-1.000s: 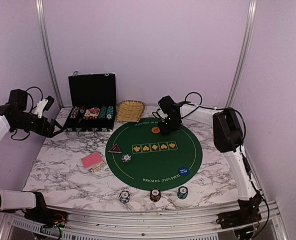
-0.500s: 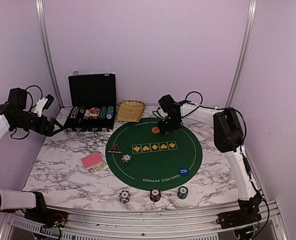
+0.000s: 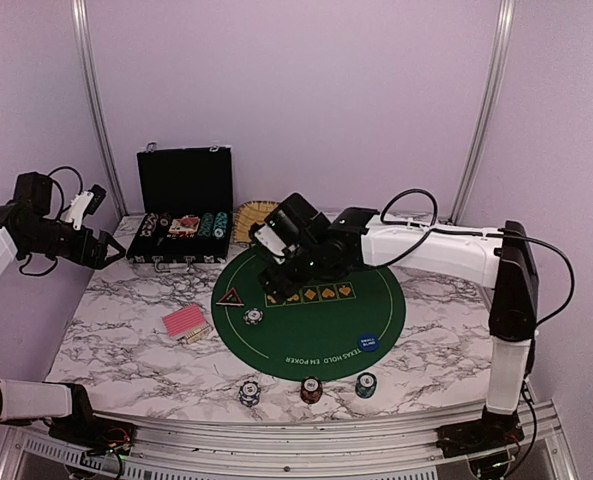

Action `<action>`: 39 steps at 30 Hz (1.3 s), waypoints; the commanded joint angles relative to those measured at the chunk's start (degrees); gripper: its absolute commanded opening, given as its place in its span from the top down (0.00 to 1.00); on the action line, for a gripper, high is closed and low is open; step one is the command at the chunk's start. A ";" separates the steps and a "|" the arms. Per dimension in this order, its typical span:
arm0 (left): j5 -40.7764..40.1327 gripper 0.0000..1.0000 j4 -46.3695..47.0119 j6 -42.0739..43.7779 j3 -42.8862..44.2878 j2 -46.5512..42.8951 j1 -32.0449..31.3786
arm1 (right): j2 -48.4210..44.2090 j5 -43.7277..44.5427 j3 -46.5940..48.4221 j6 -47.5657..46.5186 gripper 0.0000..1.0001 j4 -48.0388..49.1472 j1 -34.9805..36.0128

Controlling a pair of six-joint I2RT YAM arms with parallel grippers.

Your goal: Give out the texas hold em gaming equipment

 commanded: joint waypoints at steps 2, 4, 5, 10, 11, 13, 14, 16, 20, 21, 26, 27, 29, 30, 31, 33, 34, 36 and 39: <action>-0.57 0.01 -1.56 -0.77 1.71 -0.77 0.12 | -1.98 -7.89 -5.44 2.54 0.12 -1.16 9.02; -0.51 0.01 -1.56 -0.74 1.79 -0.97 0.17 | -1.55 -10.13 -6.00 2.50 0.09 -1.83 11.75; -0.33 0.01 -1.56 -0.74 1.80 -1.15 0.15 | -1.15 -10.95 -5.99 2.22 0.08 -2.53 12.95; 0.09 0.01 -1.56 -0.77 1.68 -1.89 0.12 | 1.10 -15.20 -6.48 0.19 0.04 -4.03 16.52; 0.16 0.01 -1.63 -0.82 1.59 -1.92 0.12 | 1.36 -16.23 -6.64 -0.35 0.04 -3.81 16.88; 0.31 0.01 -1.80 -0.74 1.40 -1.97 0.13 | 2.15 -17.76 -6.77 -1.27 0.04 -3.51 17.44; 0.34 0.01 -1.84 -0.69 1.37 -1.93 0.16 | 2.53 -18.32 -6.67 -1.73 0.04 -3.37 17.64; 0.36 0.01 -2.07 -0.35 1.20 -1.91 0.17 | 3.57 -18.81 -6.17 -2.45 0.04 -3.42 17.85; 0.48 0.01 -2.42 0.23 1.15 -1.85 0.12 | 5.51 -19.36 -5.08 -3.19 0.07 -3.65 18.06; 0.57 0.01 -2.43 0.30 1.11 -1.72 0.14 | 5.95 -19.55 -4.77 -3.21 0.08 -3.71 18.11; 1.19 0.01 -2.76 0.67 0.85 -1.18 0.12 | 8.25 -19.68 -3.53 -4.63 0.15 -4.11 18.21; 1.31 0.01 -2.78 0.67 0.78 -1.09 0.12 | 8.64 -19.68 -3.34 -4.81 0.16 -4.18 18.26; 1.50 0.01 -2.87 0.76 0.66 -0.97 0.07 | 9.22 -19.60 -3.07 -4.93 0.17 -4.15 18.30; 1.46 0.01 -2.92 0.84 0.66 -0.91 0.11 | 9.49 -19.67 -2.94 -5.01 0.18 -4.10 18.30; 1.44 0.01 -2.96 0.85 0.71 -0.86 0.12 | 9.71 -19.75 -2.92 -5.09 0.19 -4.03 18.30; 1.41 0.01 -2.96 0.95 0.80 -0.86 0.12 | 10.06 -19.85 -2.70 -5.24 0.22 -3.93 18.46; 1.40 0.01 -2.96 0.96 0.83 -0.79 0.06 | 10.28 -19.85 -2.54 -5.33 0.24 -4.05 18.54; 1.18 0.01 -2.96 1.10 0.93 -0.76 0.06 | 10.61 -19.77 -2.25 -5.44 0.29 -4.18 18.71; 1.24 0.01 -2.98 1.23 0.88 -0.78 0.12 | 10.76 -19.68 -2.25 -5.47 0.37 -4.14 19.01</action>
